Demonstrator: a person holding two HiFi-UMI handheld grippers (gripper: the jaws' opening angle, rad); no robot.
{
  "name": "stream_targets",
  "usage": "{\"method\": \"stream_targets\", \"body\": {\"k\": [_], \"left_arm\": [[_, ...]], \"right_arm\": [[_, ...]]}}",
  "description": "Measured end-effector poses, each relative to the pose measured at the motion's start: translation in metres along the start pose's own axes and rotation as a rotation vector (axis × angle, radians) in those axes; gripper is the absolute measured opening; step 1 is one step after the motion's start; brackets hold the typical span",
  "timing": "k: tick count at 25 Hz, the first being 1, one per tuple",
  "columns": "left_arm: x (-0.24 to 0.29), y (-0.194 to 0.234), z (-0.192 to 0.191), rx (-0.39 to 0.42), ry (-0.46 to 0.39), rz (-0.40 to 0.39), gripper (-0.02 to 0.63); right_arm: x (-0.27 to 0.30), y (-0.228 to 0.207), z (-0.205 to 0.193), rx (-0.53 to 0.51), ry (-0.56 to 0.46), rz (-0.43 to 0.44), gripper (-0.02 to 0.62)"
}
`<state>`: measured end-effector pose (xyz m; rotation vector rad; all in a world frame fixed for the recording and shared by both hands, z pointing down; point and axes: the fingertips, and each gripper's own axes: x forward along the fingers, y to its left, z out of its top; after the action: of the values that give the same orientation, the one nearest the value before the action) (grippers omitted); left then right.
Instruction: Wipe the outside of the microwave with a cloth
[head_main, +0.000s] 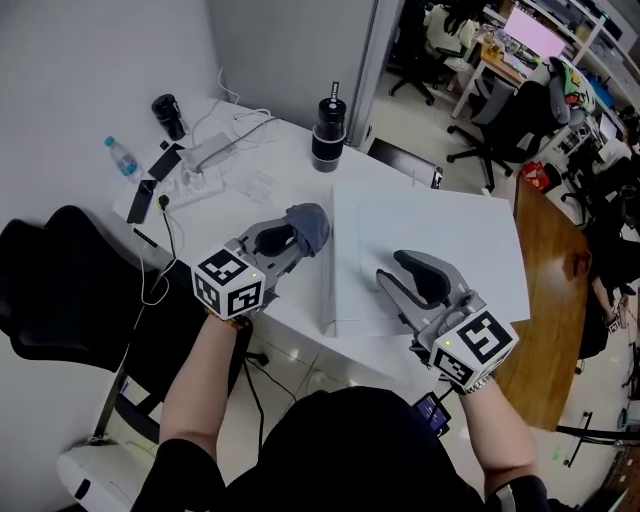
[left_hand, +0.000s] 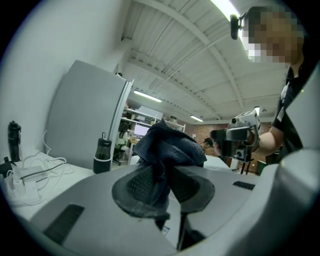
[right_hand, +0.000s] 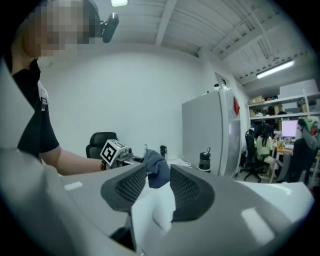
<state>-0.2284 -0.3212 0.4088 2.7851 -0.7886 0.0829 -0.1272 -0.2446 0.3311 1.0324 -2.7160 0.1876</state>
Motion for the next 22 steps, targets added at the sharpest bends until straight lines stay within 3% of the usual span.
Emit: {"method": "stream_targets", "body": {"k": [11,19,22], "left_arm": [[-0.038,-0.111,0.054,0.006,-0.059,-0.441,0.078],[-0.051,-0.143,0.047,-0.028,-0.007,-0.627,0.078],[-0.055,-0.15,0.044,-0.043,0.008,-0.669,0.078]], "right_arm": [[0.016,0.04,0.013,-0.01,-0.026,0.265,0.27],[0.012,0.072,0.007,0.015,-0.015,0.442,0.273],[0.007,0.084,0.006,0.03,-0.012,0.51,0.239]]}}
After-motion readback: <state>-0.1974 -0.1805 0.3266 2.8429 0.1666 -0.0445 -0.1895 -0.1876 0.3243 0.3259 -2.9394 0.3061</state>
